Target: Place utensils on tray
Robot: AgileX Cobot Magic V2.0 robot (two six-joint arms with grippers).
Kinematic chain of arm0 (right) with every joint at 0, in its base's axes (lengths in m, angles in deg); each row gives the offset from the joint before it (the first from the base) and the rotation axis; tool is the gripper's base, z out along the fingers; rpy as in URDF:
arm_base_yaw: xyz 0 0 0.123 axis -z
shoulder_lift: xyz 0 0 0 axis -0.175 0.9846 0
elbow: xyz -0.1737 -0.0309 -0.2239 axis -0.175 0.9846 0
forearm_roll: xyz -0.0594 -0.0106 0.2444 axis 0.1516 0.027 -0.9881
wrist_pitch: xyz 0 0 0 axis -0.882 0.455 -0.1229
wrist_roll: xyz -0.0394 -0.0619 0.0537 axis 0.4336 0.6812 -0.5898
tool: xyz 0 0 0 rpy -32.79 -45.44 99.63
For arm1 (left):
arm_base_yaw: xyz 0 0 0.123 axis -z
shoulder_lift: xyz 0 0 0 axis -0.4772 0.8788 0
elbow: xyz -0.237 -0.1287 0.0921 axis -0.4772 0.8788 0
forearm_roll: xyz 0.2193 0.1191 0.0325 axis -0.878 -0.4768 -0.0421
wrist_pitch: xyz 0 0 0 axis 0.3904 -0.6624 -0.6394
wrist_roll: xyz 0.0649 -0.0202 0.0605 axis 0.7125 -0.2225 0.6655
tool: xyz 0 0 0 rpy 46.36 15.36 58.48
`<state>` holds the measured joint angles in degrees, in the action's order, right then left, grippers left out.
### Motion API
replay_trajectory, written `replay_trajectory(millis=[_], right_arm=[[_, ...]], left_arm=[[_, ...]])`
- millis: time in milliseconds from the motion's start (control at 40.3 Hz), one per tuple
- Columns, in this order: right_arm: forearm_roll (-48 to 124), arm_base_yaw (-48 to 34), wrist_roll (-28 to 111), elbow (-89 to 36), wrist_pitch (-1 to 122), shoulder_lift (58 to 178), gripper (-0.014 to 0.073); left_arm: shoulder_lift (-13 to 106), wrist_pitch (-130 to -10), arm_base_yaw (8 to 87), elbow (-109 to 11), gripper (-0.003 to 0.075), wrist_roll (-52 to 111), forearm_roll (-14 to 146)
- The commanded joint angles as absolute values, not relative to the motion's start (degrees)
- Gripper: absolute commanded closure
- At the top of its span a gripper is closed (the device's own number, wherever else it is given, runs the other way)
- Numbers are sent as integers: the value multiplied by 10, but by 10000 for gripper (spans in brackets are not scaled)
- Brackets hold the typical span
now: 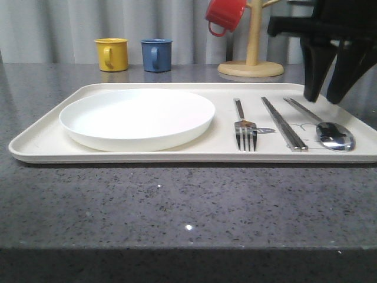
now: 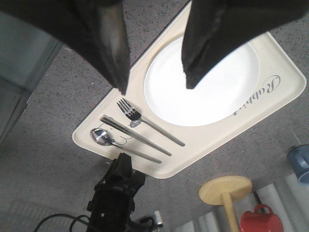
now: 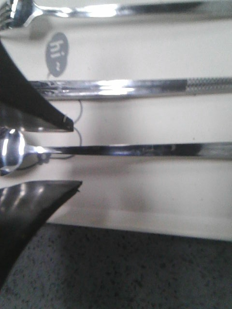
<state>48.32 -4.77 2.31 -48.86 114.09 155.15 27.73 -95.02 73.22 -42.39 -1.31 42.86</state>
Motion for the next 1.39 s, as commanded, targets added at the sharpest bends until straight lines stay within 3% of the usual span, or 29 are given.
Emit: replay_trajectory(millis=[0,297,867,1239,1363], right_arm=[[487,-45,76,-503,1143,1467,309],[487,-45,168,-455,1125,1277,314],[501,-45,184,-172,1076,833,317],[501,-45,184,-141,1066,777,319],[501,-45,184,-141,1062,777,412]], left_arm=[[277,-902,737,-438,460,-16,434],[277,-902,737,-438,460,-16,434],[277,-902,737,-438,460,-16,434],[277,-898,737,-438,460,-16,434],[277,-896,737,-438,460,-16,434]])
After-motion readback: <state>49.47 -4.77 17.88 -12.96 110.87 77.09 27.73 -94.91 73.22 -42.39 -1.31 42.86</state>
